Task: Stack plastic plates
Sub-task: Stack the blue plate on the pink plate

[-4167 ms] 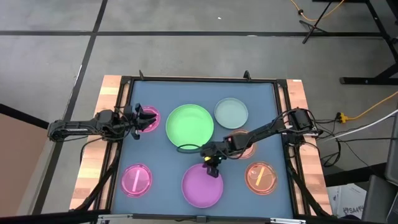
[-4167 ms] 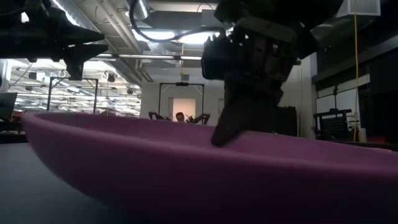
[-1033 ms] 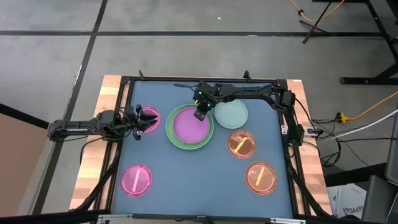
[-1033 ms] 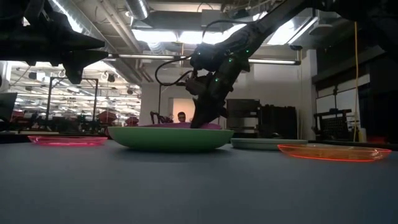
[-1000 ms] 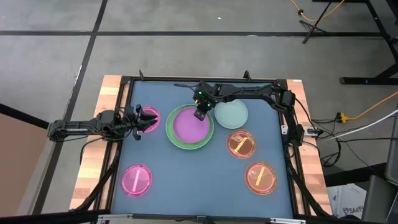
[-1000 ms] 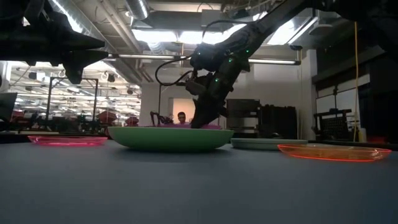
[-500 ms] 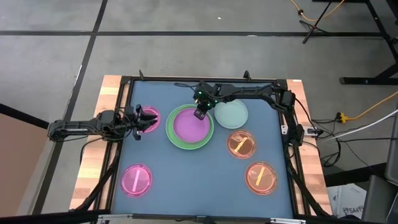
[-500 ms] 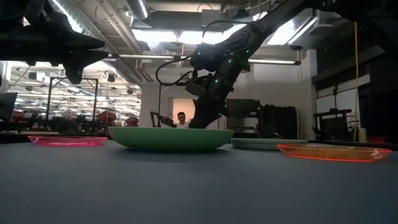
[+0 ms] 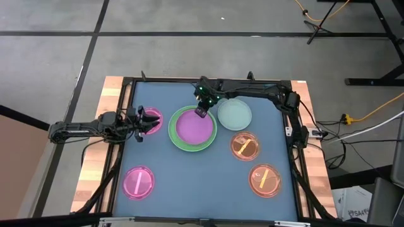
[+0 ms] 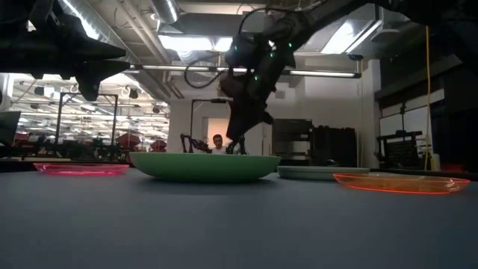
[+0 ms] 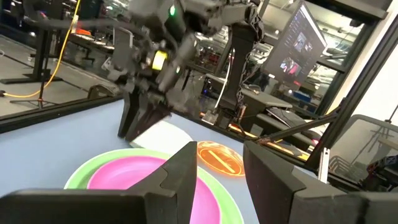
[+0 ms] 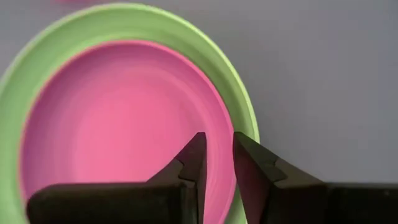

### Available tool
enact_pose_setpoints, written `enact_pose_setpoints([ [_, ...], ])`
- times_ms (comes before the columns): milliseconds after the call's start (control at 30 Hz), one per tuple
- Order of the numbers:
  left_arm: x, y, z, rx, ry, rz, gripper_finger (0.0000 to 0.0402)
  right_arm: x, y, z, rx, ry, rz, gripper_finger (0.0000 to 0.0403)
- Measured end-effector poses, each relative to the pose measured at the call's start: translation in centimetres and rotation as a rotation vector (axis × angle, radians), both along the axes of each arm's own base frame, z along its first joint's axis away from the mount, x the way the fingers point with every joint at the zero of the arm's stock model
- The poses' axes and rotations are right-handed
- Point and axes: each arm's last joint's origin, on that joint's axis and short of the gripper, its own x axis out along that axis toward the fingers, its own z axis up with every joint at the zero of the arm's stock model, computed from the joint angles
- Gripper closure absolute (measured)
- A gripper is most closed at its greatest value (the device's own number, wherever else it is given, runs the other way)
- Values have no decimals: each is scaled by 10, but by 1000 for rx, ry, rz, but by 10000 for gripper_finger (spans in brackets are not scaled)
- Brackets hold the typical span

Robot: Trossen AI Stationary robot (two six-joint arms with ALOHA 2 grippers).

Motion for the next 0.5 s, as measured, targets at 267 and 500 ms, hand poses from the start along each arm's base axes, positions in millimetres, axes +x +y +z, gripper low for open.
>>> enact_pose_setpoints([
  [267, 0, 0, 0, 0, 0, 0, 278, 2, -1, 50, -31, -2, 49, 333],
  [500, 0, 0, 0, 0, 0, 0, 278, -3, 1, 76, -72, 25, 130, 333],
])
